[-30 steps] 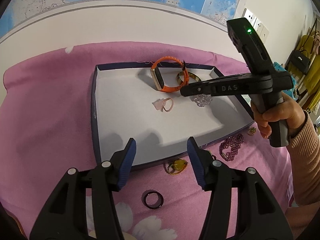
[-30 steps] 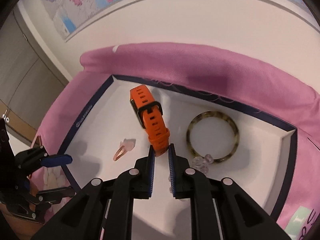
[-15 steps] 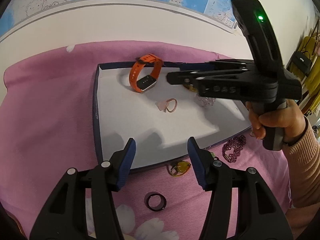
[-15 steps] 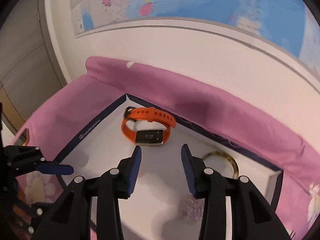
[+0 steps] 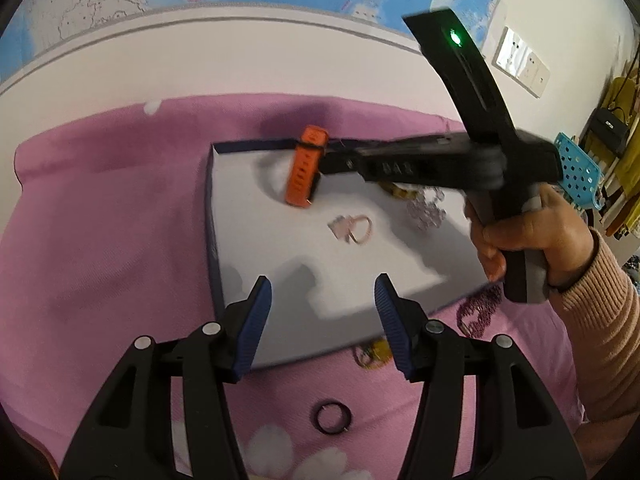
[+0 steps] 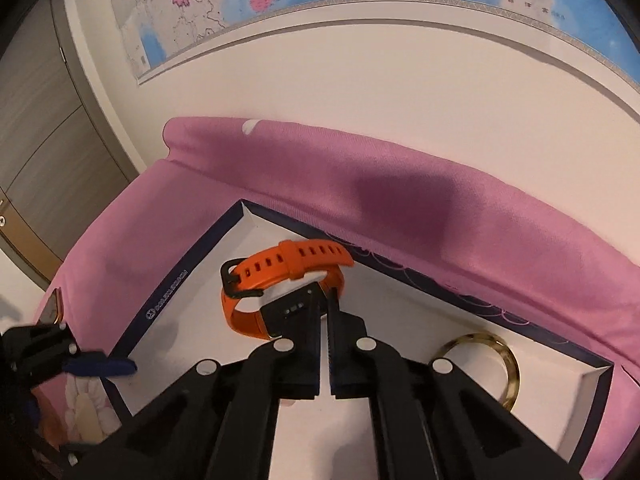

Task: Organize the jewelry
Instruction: 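Lift and turn the orange watch band with the right gripper, then lower the watch band into the tray and open the right gripper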

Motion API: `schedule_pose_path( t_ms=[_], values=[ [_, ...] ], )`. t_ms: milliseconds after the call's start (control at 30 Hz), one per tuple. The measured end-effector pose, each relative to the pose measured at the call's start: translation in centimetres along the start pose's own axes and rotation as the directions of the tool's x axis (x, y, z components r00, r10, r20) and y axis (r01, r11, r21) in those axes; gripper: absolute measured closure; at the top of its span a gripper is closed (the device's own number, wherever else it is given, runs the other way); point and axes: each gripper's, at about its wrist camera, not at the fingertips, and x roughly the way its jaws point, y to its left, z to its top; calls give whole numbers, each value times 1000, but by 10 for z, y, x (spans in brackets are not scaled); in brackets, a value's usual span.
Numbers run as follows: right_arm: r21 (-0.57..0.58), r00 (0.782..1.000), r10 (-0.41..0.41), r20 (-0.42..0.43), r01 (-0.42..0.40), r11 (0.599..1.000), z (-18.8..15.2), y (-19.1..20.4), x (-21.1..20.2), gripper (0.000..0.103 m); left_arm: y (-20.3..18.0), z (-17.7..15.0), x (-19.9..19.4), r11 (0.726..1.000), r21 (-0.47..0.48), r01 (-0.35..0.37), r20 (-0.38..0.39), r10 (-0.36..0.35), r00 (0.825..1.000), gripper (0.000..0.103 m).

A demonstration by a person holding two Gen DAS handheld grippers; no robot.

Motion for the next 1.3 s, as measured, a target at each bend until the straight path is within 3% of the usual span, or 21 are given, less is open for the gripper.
schedule_pose_path(
  t_ms=[300,433,500,600,667,733,833,900,933,967,1300],
  values=[
    [24,1000,29,-9,-28,999,-11,2,-7,102,-1,39,20,999,42,-18,-9,18,1000,55],
    [56,999,44,-5,-44,997,-14,-5,-10,99,-5,55,49,996,66,-59,-55,62,997,69],
    [55,999,51,-4,-51,997,-16,-6,-10,99,-3,61,60,995,59,-79,-68,83,994,70],
    [41,998,55,7,-55,998,-19,-6,-14,95,7,67,68,998,21,-62,-80,64,995,77],
    [12,999,39,16,-39,999,-17,-3,-16,88,13,66,66,1000,-7,-15,-84,14,996,91],
    [-7,999,39,11,-39,999,-15,-3,-14,80,18,66,63,1000,-25,5,-83,-7,996,95],
    [-13,999,46,3,-46,999,-14,-2,-9,80,20,65,60,1000,-28,2,-82,-4,997,94],
    [-9,999,50,7,-50,999,-13,-3,-8,80,9,64,57,999,22,-31,-59,32,998,81],
    [-6,999,54,6,-54,999,-13,-3,-7,80,6,64,56,998,37,-48,-48,49,998,66],
    [-2,998,59,6,-59,998,-13,-3,-6,80,3,65,56,997,51,-65,-36,67,997,59],
    [46,996,80,24,-81,996,-20,-15,-13,80,2,70,62,996,73,-55,-51,59,997,65]
  ],
)
